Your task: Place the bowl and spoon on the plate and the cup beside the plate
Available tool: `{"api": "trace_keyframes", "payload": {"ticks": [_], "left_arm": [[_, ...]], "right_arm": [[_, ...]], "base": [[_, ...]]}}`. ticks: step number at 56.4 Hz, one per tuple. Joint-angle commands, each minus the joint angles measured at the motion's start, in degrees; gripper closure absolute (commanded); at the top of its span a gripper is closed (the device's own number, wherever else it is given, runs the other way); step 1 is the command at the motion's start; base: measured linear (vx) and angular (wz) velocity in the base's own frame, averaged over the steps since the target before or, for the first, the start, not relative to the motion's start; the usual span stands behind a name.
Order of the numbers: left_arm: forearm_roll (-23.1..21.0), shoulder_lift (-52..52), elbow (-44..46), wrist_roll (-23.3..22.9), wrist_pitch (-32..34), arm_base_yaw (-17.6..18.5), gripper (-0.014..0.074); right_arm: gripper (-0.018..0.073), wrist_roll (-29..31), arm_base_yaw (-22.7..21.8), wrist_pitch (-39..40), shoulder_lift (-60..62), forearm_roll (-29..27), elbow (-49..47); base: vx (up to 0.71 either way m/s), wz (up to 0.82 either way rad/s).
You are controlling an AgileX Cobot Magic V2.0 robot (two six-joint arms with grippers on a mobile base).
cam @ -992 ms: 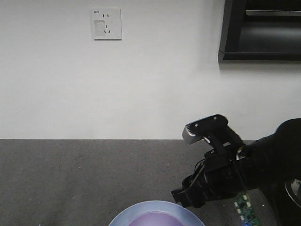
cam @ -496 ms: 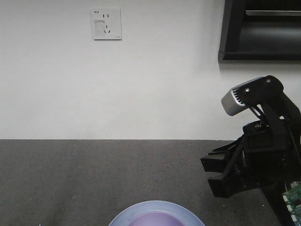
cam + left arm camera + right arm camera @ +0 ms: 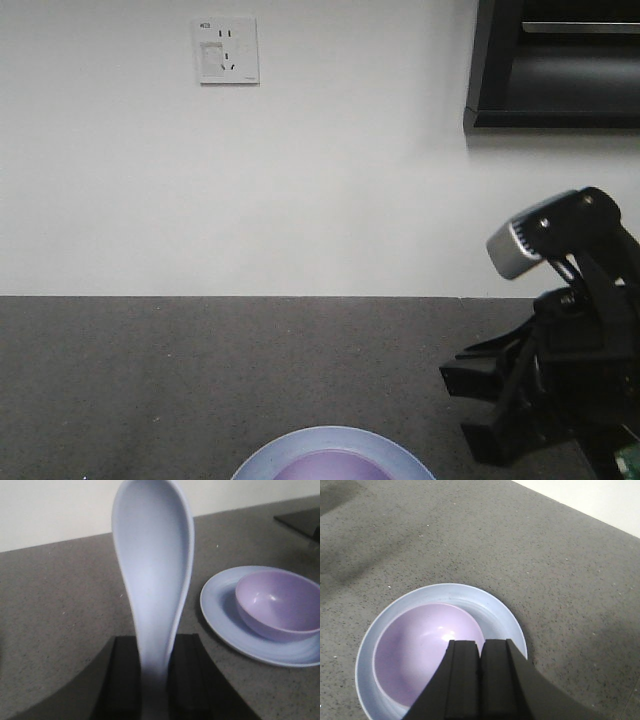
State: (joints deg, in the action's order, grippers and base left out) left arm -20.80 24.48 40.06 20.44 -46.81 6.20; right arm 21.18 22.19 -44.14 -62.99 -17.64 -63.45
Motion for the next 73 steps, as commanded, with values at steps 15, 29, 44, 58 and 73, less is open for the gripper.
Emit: {"api": "trace_keyframes", "payload": {"ticks": [15,29,44,58,73], "left_arm": [[-2.33,24.04,20.44,8.84,-9.53,1.48,0.0594],[-7.22,39.90,26.78,12.25,-12.87,10.13,0.0594],[-7.36,52.41,30.65,9.95,-11.50,21.13,0.0594],[-7.43,61.69,35.95,8.54,-10.77,27.04,0.0592],[-7.18,68.16,39.84,4.32,-10.02,28.26,0.0477]], "right_arm": [[0.0571,1.15,-0.26,15.28,14.27,-0.18,17.20],[0.0571,0.93,-0.26,15.88,18.14,2.34,19.32],[0.0571,0.80,-0.26,16.08,18.21,2.28,19.32],[0.0568,0.64,-0.26,16.02,18.21,2.28,19.32],[0.0568,-0.27,-0.26,15.76,18.21,2.28,19.32]], "base": [[0.00,0.00],[0.00,0.00],[0.00,0.00],[0.00,0.00],[0.00,0.00]]}}
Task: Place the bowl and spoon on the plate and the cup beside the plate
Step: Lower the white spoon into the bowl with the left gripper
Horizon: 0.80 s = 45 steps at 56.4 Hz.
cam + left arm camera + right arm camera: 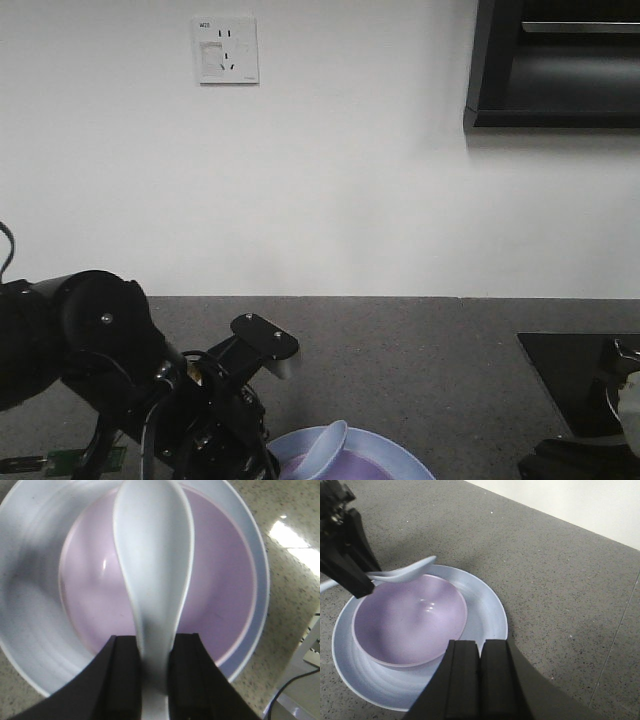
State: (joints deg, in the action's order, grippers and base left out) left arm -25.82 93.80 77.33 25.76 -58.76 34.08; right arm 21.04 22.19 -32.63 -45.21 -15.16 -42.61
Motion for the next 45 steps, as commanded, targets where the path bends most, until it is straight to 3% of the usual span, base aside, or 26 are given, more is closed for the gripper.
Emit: {"api": "trace_keyframes", "payload": {"ticks": [1,22,36,42,45], "left_arm": [[-2.16,-0.98,2.58,-0.99,2.00,0.44,0.0464],[-2.22,-0.15,2.58,-2.06,2.13,0.56,0.0088],[0.12,-2.46,2.64,-2.19,2.05,0.42,0.0058],[5.07,-5.79,2.64,-6.15,1.42,0.28,0.0058],[9.56,-7.80,2.64,-9.57,0.94,0.28,0.0058]], "right_arm": [[0.0568,-0.13,-0.26,4.25,0.43,-0.19,-1.52],[0.0568,-0.12,-0.26,4.36,0.43,-0.16,-1.52],[0.0568,-0.12,-0.26,4.28,0.43,-0.13,-1.52],[0.0568,-0.12,-0.26,4.28,0.43,-0.13,-1.52],[0.0568,-0.12,-0.26,4.28,0.43,-0.13,-1.52]], "base": [[0.00,0.00],[0.00,0.00],[0.00,0.00],[0.00,0.00],[0.00,0.00]]}}
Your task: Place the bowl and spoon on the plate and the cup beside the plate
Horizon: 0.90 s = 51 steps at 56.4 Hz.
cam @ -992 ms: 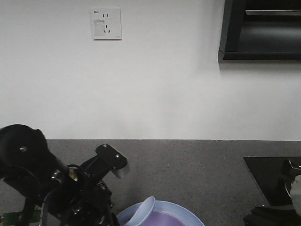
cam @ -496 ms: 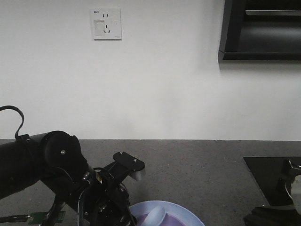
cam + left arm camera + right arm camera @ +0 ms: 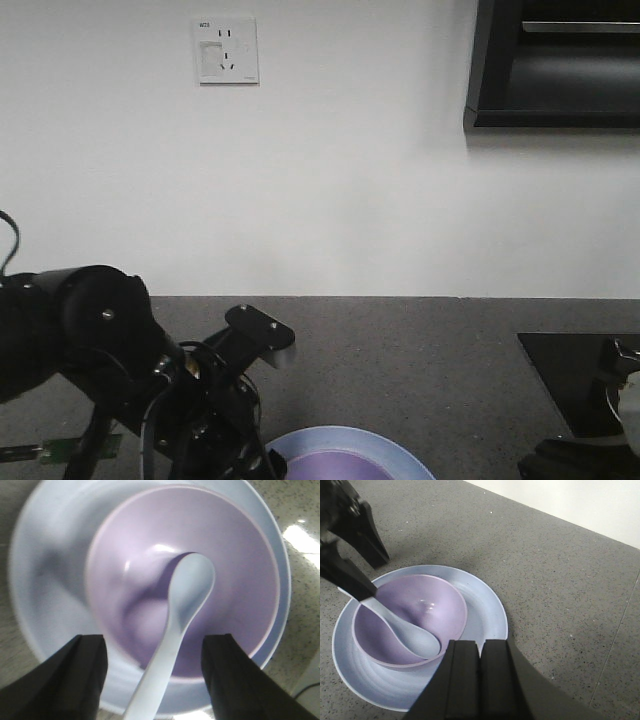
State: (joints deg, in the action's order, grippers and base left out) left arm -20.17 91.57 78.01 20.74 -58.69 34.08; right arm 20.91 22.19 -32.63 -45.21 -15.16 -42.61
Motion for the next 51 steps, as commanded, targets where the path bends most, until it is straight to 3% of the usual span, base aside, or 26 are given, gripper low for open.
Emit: {"api": "trace_keyframes", "payload": {"ticks": [1,12,20,39,51], "left_arm": [[6.19,-6.44,1.96,-6.11,0.43,0.28,0.0058],[26.87,-14.00,1.96,-17.82,-8.58,-1.60,0.0058],[34.60,-19.42,1.84,-19.37,-13.09,-5.53,0.0058],[37.74,-27.71,1.84,-18.88,-13.09,-21.80,0.0058],[37.79,-26.44,0.33,-18.88,-13.09,-28.44,0.0058]], "right_arm": [[0.0568,0.00,-0.26,4.28,0.43,-0.13,-1.52],[0.0568,0.00,-0.26,4.28,0.43,-0.13,-1.52],[0.0568,0.00,-0.26,4.28,0.43,-0.13,-1.52],[0.0568,0.00,-0.26,4.28,0.43,-0.13,-1.52],[0.0568,0.00,-0.26,4.29,0.43,-0.14,-1.52]], "base": [[0.00,0.00],[0.00,0.00],[0.00,0.00],[0.00,0.00],[0.00,0.00]]}}
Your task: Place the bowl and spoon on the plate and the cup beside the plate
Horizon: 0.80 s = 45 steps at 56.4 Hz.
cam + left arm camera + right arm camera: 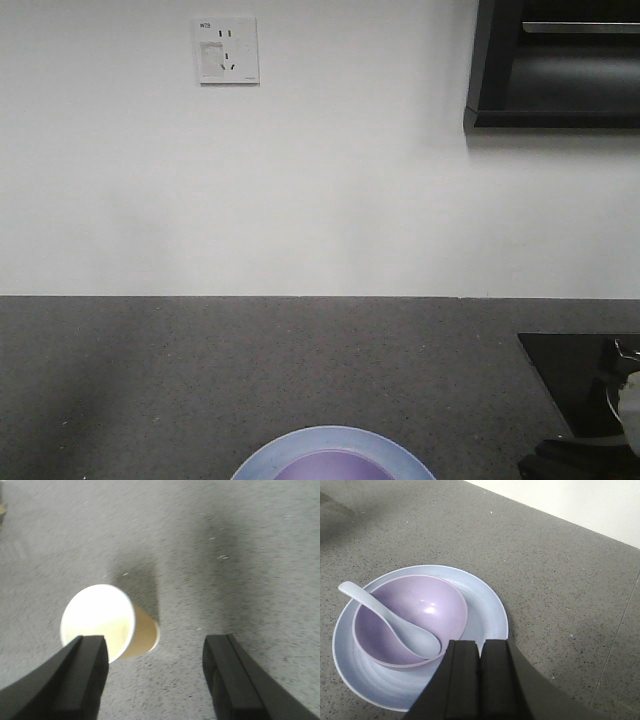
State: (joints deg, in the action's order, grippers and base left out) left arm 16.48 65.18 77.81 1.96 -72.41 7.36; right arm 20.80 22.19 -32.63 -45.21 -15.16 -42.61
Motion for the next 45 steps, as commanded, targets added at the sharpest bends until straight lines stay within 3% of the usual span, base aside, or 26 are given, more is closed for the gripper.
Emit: {"api": "trace_keyframes", "payload": {"ticks": [1,21,45], "left_arm": [[1.15,0.25,0.12,-0.11,0.63,-2.35,0.0058],[0.96,6.27,-5.50,-1.16,2.63,-8.44,0.0062],[1.61,11.96,-5.44,-0.89,7.28,-9.85,0.0062]], "right_arm": [[0.0568,0.17,-0.26,4.29,0.43,-0.14,-1.52],[0.0568,0.55,-0.26,4.51,0.43,0.35,-1.52],[0.0568,0.55,-0.26,4.44,0.43,0.30,-1.52]], "base": [[0.00,0.00],[0.00,0.00],[0.00,0.00]]}}
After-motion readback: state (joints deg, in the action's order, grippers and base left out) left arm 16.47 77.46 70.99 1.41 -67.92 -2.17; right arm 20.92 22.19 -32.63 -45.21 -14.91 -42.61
